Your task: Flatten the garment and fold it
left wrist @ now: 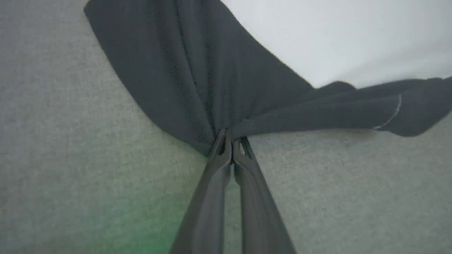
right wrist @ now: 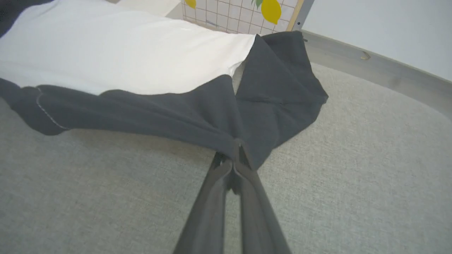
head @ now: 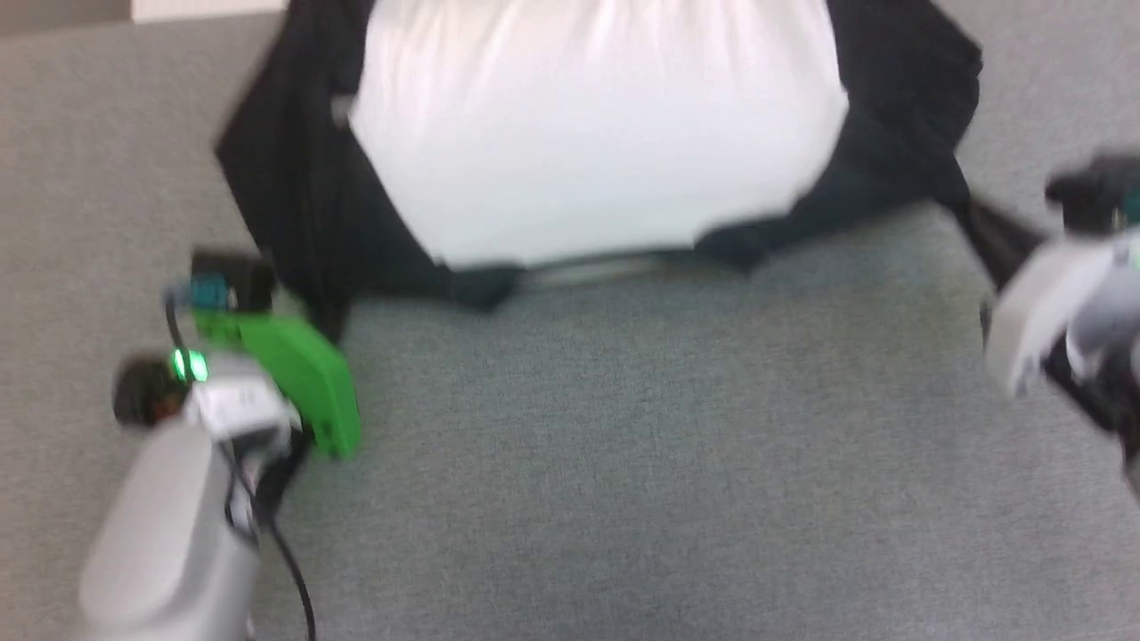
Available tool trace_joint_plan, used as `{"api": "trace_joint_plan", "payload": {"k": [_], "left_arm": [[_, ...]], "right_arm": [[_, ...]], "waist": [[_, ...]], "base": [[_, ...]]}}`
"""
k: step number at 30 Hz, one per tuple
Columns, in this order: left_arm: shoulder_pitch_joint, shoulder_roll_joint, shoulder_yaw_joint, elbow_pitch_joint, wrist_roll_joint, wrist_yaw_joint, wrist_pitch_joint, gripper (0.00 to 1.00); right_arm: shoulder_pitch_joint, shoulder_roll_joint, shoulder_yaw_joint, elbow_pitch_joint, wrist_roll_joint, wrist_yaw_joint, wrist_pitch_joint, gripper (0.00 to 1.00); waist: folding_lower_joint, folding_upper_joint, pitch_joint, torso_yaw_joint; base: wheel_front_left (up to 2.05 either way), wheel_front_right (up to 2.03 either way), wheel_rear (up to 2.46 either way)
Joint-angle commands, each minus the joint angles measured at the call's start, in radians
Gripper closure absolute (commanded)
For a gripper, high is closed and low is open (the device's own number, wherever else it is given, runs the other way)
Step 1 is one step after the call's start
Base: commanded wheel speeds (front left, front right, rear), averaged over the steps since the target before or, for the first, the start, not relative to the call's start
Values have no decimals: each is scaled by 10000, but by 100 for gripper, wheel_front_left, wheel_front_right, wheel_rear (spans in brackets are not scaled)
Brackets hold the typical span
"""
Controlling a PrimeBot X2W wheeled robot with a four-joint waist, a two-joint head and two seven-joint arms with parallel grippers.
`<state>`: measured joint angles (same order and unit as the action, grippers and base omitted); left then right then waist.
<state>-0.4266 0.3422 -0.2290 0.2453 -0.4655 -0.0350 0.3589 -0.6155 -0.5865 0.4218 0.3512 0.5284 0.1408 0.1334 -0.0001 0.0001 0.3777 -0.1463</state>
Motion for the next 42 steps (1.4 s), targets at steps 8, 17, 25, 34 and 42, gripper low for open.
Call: {"api": "trace_joint_plan", "payload": {"k": [8,17,25,34,42], "left_arm": [[3741,-266,174,-2104,-881,1055,1101,100],[5811,-706,77,-3168,-1278,1732,1297,100],[6791,-948,-278,-3489,-1493,2036,1751,100],[6527,-1120,-564,-3286,-1490,1834,1602,100],[6801,-1351,-468,-3874,-1963,1745,1442,0]], "right_arm": [[3472,177,-2150,-1207,-4,-101,1072,100],[6453,1965,-4558,-2811,-1022,-101,2678,100],[7752,3300,-5961,-3686,-2109,-101,4246,100],[7833,3987,-5903,-3311,-2315,-101,4166,100],[8356,4025,-6262,-3696,-2469,-101,3717,0]], "waist": [[1,-1,-1543,220],[1,-1,-2046,384],[1,-1,-2118,396],[1,-1,-2105,489],[1,-1,-2520,516]], "base": [[0,0,0],[0,0,0],[0,0,0],[0,0,0],[0,0,0]]}}
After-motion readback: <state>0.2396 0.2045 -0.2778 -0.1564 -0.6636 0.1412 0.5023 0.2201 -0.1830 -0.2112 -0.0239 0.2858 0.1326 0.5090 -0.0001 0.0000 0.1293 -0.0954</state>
